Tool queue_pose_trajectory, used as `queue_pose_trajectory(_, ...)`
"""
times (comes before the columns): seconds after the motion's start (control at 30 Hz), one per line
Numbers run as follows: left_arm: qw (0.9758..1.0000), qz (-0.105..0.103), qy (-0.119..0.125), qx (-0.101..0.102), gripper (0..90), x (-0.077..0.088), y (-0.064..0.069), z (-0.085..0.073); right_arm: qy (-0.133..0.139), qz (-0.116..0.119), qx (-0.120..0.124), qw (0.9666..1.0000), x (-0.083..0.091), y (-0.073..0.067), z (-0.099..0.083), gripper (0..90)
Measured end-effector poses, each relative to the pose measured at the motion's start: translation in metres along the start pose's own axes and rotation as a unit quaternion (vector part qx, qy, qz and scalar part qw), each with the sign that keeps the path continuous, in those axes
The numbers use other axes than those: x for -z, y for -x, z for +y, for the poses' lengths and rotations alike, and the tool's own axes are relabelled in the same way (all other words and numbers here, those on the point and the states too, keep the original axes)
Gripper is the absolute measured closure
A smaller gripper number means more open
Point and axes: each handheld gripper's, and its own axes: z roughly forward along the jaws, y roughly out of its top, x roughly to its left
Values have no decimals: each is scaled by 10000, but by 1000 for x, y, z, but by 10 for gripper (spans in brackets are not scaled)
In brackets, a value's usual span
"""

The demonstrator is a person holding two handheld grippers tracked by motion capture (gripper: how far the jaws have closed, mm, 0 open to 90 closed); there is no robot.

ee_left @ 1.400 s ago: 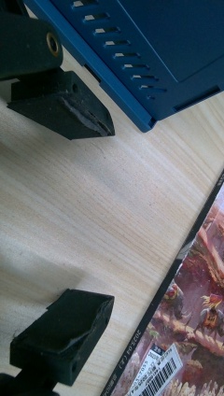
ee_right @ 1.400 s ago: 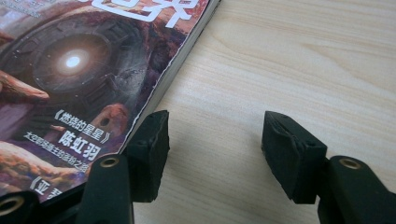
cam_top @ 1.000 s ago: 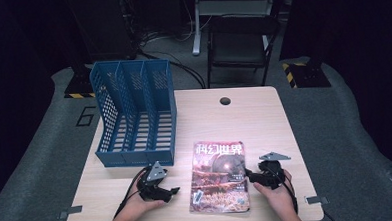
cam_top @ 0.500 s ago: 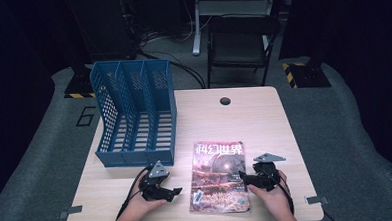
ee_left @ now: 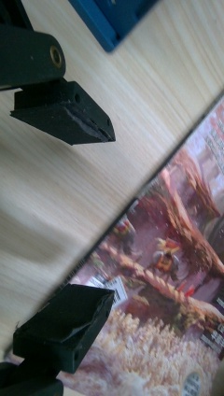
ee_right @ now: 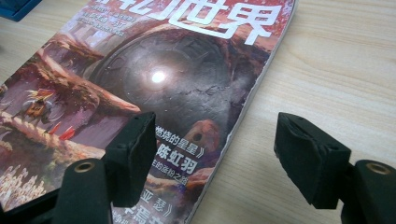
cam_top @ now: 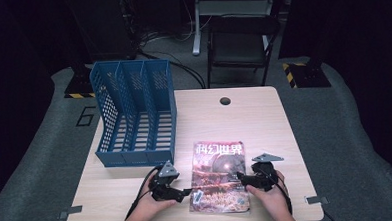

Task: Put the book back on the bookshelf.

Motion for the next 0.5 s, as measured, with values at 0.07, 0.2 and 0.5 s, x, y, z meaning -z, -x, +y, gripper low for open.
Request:
queue_pose_trajectory(0.07, 10000, -95, -1, 11, 207, -4, 4, 1, 14, 23, -72, 10000, 0, -2, 0, 295)
queue_pose_trajectory(0.2, 9998, -206, -4, -40, 206, -11, 10, 3, -48, 28, -3, 10000, -2, -4, -1, 302)
queue_pose_trajectory(0.5, 9998, -218, 25, 30, 206, -22, 18, 8, -42, 57, 3, 10000, -6, -4, -2, 305)
